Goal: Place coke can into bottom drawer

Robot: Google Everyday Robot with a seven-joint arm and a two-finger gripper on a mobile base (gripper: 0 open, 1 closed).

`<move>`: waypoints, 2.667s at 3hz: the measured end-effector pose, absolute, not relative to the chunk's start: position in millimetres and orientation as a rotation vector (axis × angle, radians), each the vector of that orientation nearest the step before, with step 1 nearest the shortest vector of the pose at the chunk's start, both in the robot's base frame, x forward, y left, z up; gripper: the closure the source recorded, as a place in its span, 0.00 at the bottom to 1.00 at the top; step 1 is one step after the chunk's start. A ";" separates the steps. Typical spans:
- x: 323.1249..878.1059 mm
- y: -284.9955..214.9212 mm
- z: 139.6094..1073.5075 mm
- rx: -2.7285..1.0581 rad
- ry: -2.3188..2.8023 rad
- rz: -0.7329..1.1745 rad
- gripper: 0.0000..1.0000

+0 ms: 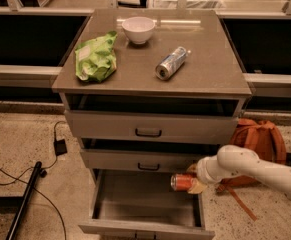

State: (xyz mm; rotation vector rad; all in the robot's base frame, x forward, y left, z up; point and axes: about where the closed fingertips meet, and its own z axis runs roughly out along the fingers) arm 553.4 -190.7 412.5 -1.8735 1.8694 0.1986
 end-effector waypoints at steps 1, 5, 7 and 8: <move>547.9 -192.1 403.4 -1.880 1.866 0.211 1.00; 527.6 -188.2 192.1 -1.892 1.911 0.343 0.82; 527.3 -188.6 184.1 -1.887 1.904 0.348 0.36; 527.3 -188.5 184.1 -1.887 1.904 0.349 0.13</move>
Offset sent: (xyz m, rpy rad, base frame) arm 0.0030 -0.0037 -0.0985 -0.0286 0.0795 -0.0436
